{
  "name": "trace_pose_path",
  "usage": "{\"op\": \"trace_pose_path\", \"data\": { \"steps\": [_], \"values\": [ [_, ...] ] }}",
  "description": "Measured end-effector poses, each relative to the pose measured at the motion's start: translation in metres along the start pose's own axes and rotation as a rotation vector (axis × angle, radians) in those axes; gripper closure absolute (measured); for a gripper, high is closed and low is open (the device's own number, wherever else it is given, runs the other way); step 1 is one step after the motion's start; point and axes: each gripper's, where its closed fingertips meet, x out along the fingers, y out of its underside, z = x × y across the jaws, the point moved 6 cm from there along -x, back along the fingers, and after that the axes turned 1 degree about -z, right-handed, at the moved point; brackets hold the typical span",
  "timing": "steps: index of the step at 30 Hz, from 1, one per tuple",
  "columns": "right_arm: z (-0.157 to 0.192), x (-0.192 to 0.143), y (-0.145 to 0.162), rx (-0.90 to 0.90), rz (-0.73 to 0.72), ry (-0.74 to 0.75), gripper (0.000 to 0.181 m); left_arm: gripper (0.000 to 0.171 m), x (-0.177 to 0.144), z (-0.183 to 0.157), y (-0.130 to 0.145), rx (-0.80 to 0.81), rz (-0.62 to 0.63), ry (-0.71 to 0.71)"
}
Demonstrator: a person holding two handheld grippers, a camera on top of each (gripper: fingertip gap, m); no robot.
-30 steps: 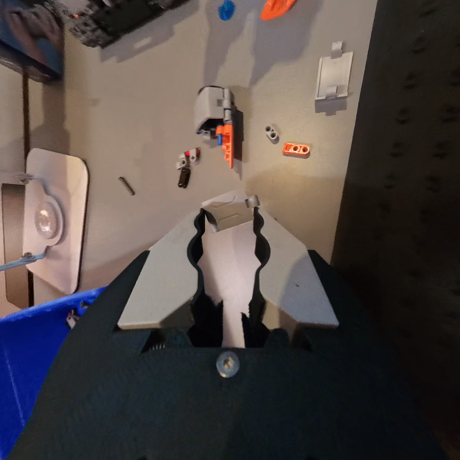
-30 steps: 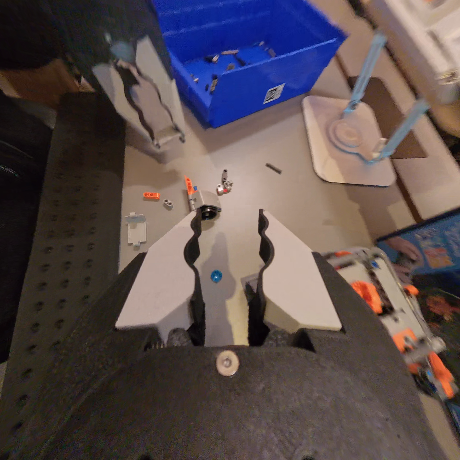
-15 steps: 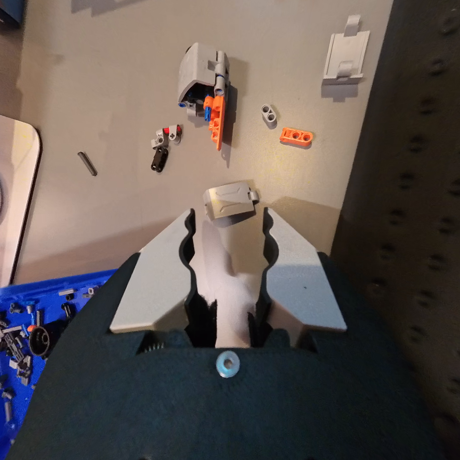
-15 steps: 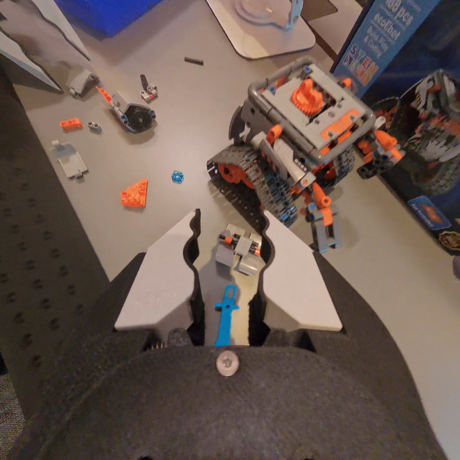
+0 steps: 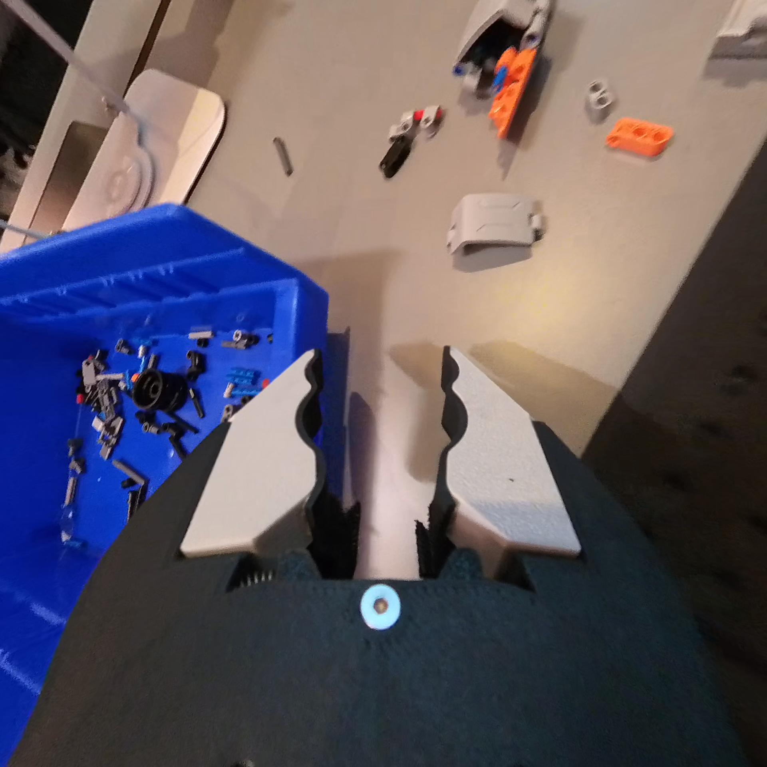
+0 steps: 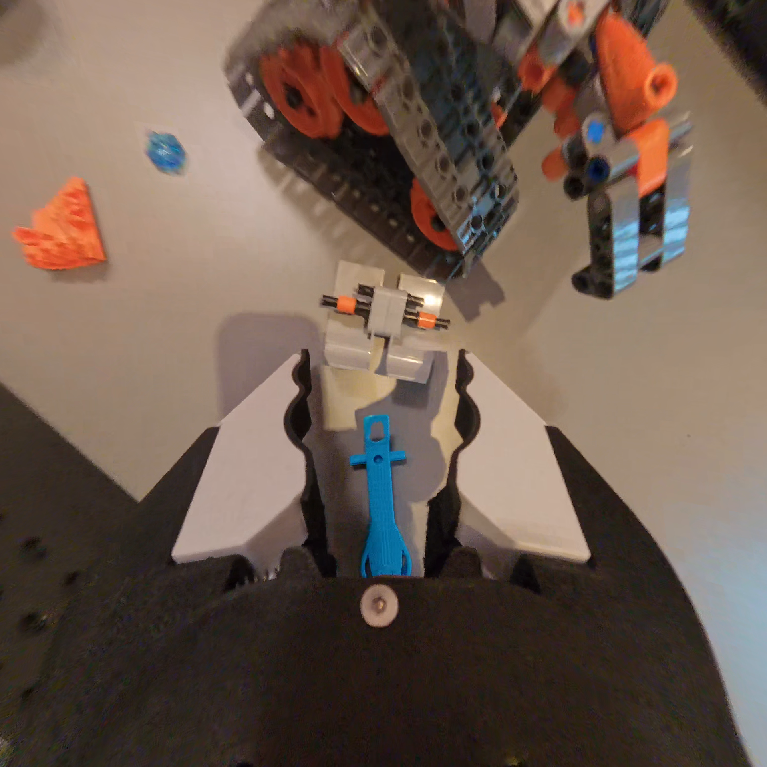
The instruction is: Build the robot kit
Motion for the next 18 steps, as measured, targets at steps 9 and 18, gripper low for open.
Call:
{"op": "trace_pose_path", "data": {
  "steps": [9,18],
  "values": [
    [-0.002,0.012,0.002,0.058,-0.005,-0.028,0.128,0.14,0.005,0.018,0.011,-0.066,-0.037,0.011],
    [0.006,-0.003,-0.001,0.06,-0.096,-0.061,0.128,0.14,0.0,0.033,0.028,-0.149,-0.037,-0.043]
  ]
}}
